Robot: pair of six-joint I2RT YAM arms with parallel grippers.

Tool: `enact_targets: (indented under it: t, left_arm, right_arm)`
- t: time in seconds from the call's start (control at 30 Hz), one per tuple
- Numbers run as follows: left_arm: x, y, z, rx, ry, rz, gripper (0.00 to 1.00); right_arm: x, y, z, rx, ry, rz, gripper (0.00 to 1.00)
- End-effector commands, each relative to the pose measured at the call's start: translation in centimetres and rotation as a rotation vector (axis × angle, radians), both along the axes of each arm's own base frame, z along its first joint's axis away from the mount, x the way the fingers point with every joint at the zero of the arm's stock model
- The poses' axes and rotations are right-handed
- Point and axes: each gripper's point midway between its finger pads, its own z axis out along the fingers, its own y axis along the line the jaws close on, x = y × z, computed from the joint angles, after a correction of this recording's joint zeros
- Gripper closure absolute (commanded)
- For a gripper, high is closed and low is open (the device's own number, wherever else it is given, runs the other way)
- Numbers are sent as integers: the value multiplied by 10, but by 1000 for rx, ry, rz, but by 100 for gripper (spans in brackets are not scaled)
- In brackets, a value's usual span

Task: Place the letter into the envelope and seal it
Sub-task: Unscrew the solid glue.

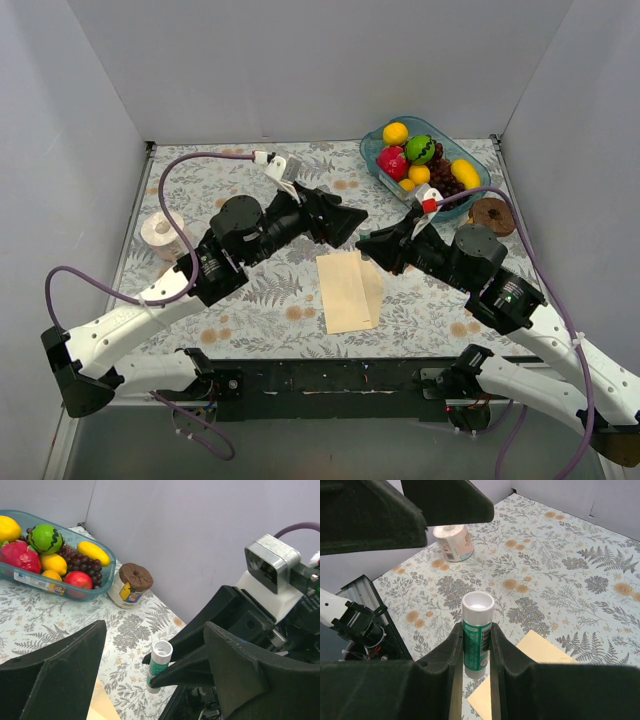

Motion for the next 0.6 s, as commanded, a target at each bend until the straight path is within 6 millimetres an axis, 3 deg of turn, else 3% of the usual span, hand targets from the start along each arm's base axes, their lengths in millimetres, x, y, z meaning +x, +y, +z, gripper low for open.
enact_targets:
  t: [0.0, 0.17, 0.4, 0.53, 0.57]
  left_arm:
    - [10, -3, -5, 54, 27, 41, 23]
    - [13, -12, -24, 132, 59, 35, 27]
    - [3, -28, -33, 160, 60, -20, 30]
    - [-7, -39, -36, 167, 53, -84, 35]
    - [-10, -41, -37, 170, 50, -104, 43]
  right_arm:
    - [4, -3, 21, 68, -14, -36, 99]
    - [4, -2, 25, 90, -9, -39, 99]
    - [3, 1, 25, 100, -5, -25, 99]
    - [3, 0, 27, 106, -6, -29, 99]
    - [3, -1, 27, 106, -6, -31, 99]
